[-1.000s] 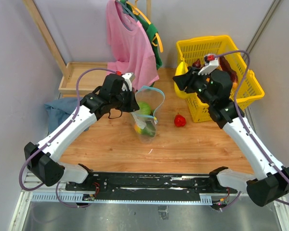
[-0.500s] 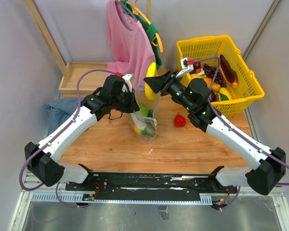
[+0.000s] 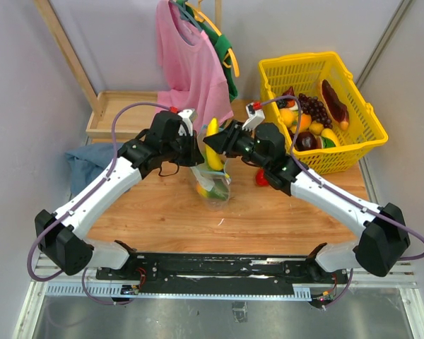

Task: Place the food in the zip-top bag and seal the zipper
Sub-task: Place the fake fruit in the zipper food storage bag, then pick up the fake fruit from the bin.

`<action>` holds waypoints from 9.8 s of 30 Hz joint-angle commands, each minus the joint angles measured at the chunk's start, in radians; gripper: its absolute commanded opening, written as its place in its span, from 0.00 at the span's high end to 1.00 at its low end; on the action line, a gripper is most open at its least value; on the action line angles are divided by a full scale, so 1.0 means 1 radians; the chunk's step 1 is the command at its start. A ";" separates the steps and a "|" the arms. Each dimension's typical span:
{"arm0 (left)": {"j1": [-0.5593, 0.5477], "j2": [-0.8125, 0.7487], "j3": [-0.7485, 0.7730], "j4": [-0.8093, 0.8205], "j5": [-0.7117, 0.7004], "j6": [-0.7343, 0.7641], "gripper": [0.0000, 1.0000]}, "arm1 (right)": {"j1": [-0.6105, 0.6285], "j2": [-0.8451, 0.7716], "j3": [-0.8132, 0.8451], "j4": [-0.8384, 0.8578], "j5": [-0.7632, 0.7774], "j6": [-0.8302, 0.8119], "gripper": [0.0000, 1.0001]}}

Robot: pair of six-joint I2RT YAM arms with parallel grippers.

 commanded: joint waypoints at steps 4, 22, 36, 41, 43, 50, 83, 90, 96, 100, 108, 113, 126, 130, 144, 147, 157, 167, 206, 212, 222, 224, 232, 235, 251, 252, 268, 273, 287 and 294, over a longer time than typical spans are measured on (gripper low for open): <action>-0.002 -0.034 -0.014 0.033 -0.001 -0.009 1.00 | 0.013 -0.023 0.049 -0.294 -0.039 -0.047 0.85; -0.002 -0.040 -0.034 0.037 0.002 -0.005 1.00 | 0.023 -0.010 0.266 -0.652 0.033 -0.394 0.39; -0.003 -0.058 -0.045 0.031 0.008 0.005 1.00 | -0.003 0.088 0.391 -0.778 0.277 -0.653 0.36; -0.002 -0.075 -0.047 0.025 -0.003 0.005 1.00 | -0.002 0.183 0.443 -0.818 0.190 -0.655 0.47; -0.003 -0.078 -0.046 0.018 -0.007 0.003 1.00 | -0.002 0.198 0.465 -0.833 0.173 -0.655 0.65; -0.003 -0.069 -0.006 -0.061 -0.094 -0.016 1.00 | 0.060 0.176 0.609 -0.903 0.026 -0.688 0.99; -0.003 -0.112 0.013 -0.170 -0.108 -0.164 0.98 | 0.058 0.117 0.419 -0.686 0.154 -0.675 0.98; -0.054 -0.107 0.091 -0.148 -0.033 -0.169 1.00 | 0.053 0.140 0.429 -0.678 0.185 -0.693 0.98; -0.067 -0.141 0.059 -0.150 -0.102 -0.145 1.00 | -0.019 0.143 0.394 -0.694 0.221 -0.666 0.95; -0.067 -0.135 0.028 -0.133 -0.115 -0.148 1.00 | -0.038 0.136 0.390 -0.702 0.163 -0.644 0.95; -0.067 -0.088 0.012 -0.079 -0.115 -0.176 1.00 | -0.038 0.160 0.467 -0.734 -0.082 -0.648 0.87; -0.067 -0.118 -0.029 -0.029 -0.131 -0.185 1.00 | -0.043 0.087 0.427 -0.746 -0.055 -0.695 0.68; -0.067 -0.200 -0.136 0.070 -0.153 -0.160 1.00 | -0.237 -0.118 0.418 -0.934 0.141 -0.869 0.26; -0.066 -0.208 -0.150 0.083 -0.147 -0.148 1.00 | -0.366 -0.101 0.453 -1.009 0.154 -0.867 0.24; -0.067 -0.244 -0.176 0.109 -0.141 -0.132 1.00 | -0.810 0.111 0.523 -1.020 -0.048 -0.784 0.26; -0.066 -0.248 -0.190 0.120 -0.134 -0.129 1.00 | -0.855 0.198 0.568 -1.016 -0.076 -0.780 0.25; -0.067 -0.261 -0.204 0.142 -0.111 -0.124 1.00 | -0.870 0.419 0.618 -0.998 -0.073 -0.775 0.22; -0.067 -0.275 -0.215 0.148 -0.162 -0.079 1.00 | -0.925 0.411 0.565 -1.047 0.155 -0.805 0.19; -0.066 -0.293 -0.289 0.224 -0.148 -0.009 1.00 | -0.958 0.485 0.704 -1.145 0.145 -0.807 0.20; -0.067 -0.292 -0.291 0.228 -0.144 -0.009 1.00 | -0.959 0.578 0.735 -1.167 0.347 -0.816 0.34; -0.066 -0.293 -0.295 0.228 -0.145 -0.009 1.00 | -0.958 0.646 0.678 -1.139 0.415 -0.841 0.47; -0.066 -0.293 -0.295 0.226 -0.147 -0.007 1.00 | -0.955 0.670 0.677 -1.143 0.366 -0.849 0.46; -0.067 -0.290 -0.298 0.227 -0.147 -0.007 1.00 | -0.953 0.733 0.690 -1.148 0.238 -0.896 0.26; -0.067 -0.292 -0.300 0.227 -0.150 -0.006 1.00 | -0.954 0.761 0.700 -1.147 0.219 -0.906 0.23; -0.067 -0.287 -0.294 0.217 -0.162 -0.017 1.00 | -0.954 0.799 0.727 -1.166 0.209 -0.889 0.65; -0.067 -0.287 -0.294 0.216 -0.163 -0.020 1.00 | -0.955 0.782 0.721 -1.163 0.212 -0.889 0.69; -0.067 -0.266 -0.266 0.192 -0.184 -0.061 1.00 | -0.911 0.480 0.627 -1.113 0.175 -0.837 0.97; -0.066 -0.251 -0.254 0.185 -0.178 -0.075 1.00 | -0.874 0.316 0.531 -0.994 0.195 -0.789 0.99; -0.066 -0.232 -0.233 0.174 -0.182 -0.099 1.00 | -0.549 -0.008 0.524 -0.877 0.192 -0.766 0.99; -0.066 -0.234 -0.247 0.195 -0.166 -0.127 1.00 | -0.297 -0.104 0.473 -0.758 0.157 -0.687 0.99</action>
